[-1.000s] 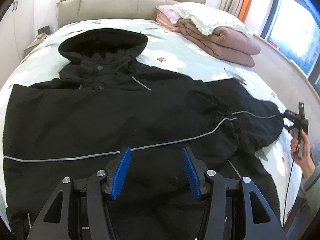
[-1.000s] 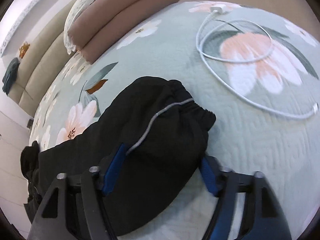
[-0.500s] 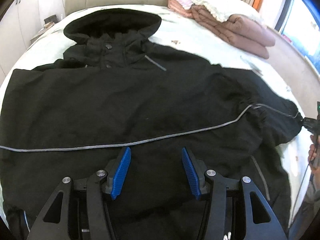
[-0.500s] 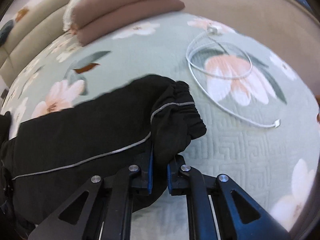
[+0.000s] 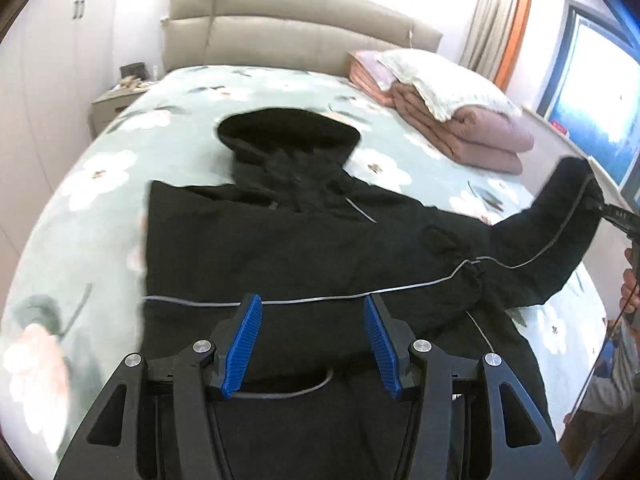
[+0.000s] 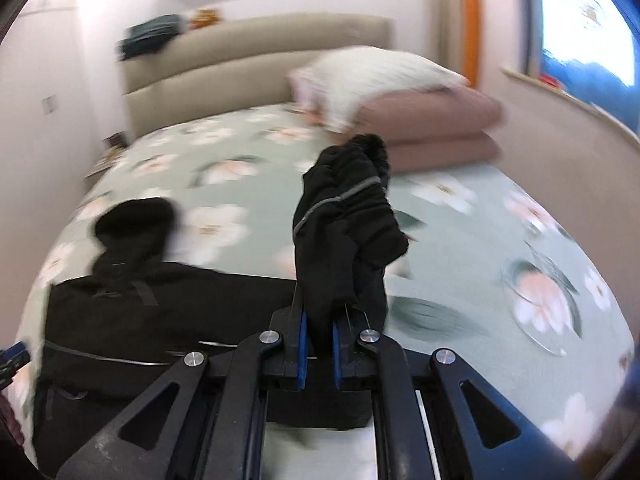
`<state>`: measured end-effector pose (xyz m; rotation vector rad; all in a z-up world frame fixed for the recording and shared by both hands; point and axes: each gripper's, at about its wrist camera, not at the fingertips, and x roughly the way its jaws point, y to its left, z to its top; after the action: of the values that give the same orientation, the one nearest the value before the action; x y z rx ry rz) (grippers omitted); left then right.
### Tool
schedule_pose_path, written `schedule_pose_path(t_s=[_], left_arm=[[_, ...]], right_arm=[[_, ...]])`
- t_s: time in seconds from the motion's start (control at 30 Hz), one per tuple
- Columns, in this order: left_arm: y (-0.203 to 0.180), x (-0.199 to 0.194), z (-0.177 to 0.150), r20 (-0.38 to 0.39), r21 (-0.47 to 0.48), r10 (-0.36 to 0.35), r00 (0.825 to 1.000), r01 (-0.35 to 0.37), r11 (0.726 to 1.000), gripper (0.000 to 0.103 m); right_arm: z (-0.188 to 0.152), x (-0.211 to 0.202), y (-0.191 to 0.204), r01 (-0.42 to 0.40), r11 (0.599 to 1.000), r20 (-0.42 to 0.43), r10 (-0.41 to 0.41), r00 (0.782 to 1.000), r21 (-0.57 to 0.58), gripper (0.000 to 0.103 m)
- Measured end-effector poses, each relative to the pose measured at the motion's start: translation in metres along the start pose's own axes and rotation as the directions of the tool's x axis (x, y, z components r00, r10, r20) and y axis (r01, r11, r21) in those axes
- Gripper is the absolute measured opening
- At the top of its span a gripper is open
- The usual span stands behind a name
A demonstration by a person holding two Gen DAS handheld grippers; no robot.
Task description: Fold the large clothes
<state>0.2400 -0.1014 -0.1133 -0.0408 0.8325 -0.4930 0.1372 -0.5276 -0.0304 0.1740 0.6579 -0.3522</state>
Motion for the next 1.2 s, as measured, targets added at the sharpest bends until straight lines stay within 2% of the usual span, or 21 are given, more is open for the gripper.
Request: schedule_pose_path(t_s=[0.13,0.27,0.43,0.53,0.6,0.63,0.67,0.7,0.77,0.87,0.9,0.97,1.07,1.13,1.2], left_arm=[[0.030,-0.031,-0.009,0.011,-0.025,0.005,1.000,-0.005,1.000,0.055],[0.053,-0.051,-0.022,0.019,-0.016,0.026,0.999,-0.026,1.000,0.055],[0.083,-0.060,-0.037,0.009,-0.028,0.030,1.000,-0.029,0.999,0.055],[0.096,-0.058,-0.046,-0.004,-0.038,0.031,0.999,-0.032,0.999,0.055],[0.103,-0.056,-0.050,-0.011,-0.038,0.034,0.999,-0.035,0.999,0.055],[0.106,-0.054,-0.052,-0.016,-0.037,0.033,0.999,-0.033,0.999,0.055],[0.109,-0.053,-0.054,-0.021,-0.037,0.029,0.999,-0.030,0.999,0.055],[0.112,-0.051,-0.056,-0.027,-0.040,0.025,0.999,-0.026,0.999,0.055],[0.116,-0.046,-0.057,-0.042,-0.045,0.017,0.999,-0.019,0.999,0.055],[0.118,-0.039,-0.055,-0.064,-0.046,-0.001,0.998,-0.002,0.999,0.055],[0.120,-0.035,-0.053,-0.070,-0.047,-0.018,0.997,0.015,0.999,0.055],[0.120,-0.024,-0.046,-0.083,-0.060,-0.049,0.995,0.044,0.997,0.055],[0.113,-0.006,-0.035,-0.092,-0.093,-0.125,0.988,0.116,0.989,0.055],[0.109,0.016,-0.022,-0.105,-0.125,-0.191,0.976,0.177,0.976,0.055],[0.105,0.040,-0.011,-0.120,-0.166,-0.202,0.972,0.181,0.969,0.055]], right_arm=[[0.007,-0.007,0.106,-0.112,0.988,-0.017,0.110,0.994,-0.105,0.011],[-0.004,0.004,0.216,-0.194,0.956,-0.064,0.184,0.981,-0.219,0.011],[-0.037,0.024,0.323,-0.312,0.907,-0.143,0.282,0.949,-0.284,0.011],[-0.064,0.046,0.373,-0.368,0.881,-0.201,0.319,0.926,-0.297,0.011],[-0.087,0.072,0.399,-0.388,0.876,-0.257,0.320,0.912,-0.287,0.017],[-0.099,0.089,0.410,-0.402,0.873,-0.301,0.319,0.899,-0.276,0.020],[-0.112,0.108,0.420,-0.423,0.871,-0.360,0.322,0.876,-0.251,0.030],[-0.124,0.128,0.427,-0.457,0.864,-0.427,0.339,0.838,-0.211,0.043],[-0.144,0.152,0.427,-0.494,0.860,-0.507,0.371,0.778,-0.129,0.045],[-0.143,0.146,0.407,-0.550,0.832,-0.491,0.452,0.745,-0.069,0.046],[-0.138,0.139,0.398,-0.560,0.826,-0.474,0.469,0.745,-0.063,0.046],[-0.123,0.118,0.369,-0.558,0.827,-0.414,0.484,0.771,-0.070,0.047],[-0.104,0.094,0.315,-0.480,0.871,-0.316,0.429,0.846,-0.105,0.055],[-0.097,0.088,0.278,-0.398,0.910,-0.265,0.357,0.895,-0.119,0.060],[-0.094,0.089,0.238,-0.291,0.948,-0.235,0.256,0.938,-0.126,0.061]])
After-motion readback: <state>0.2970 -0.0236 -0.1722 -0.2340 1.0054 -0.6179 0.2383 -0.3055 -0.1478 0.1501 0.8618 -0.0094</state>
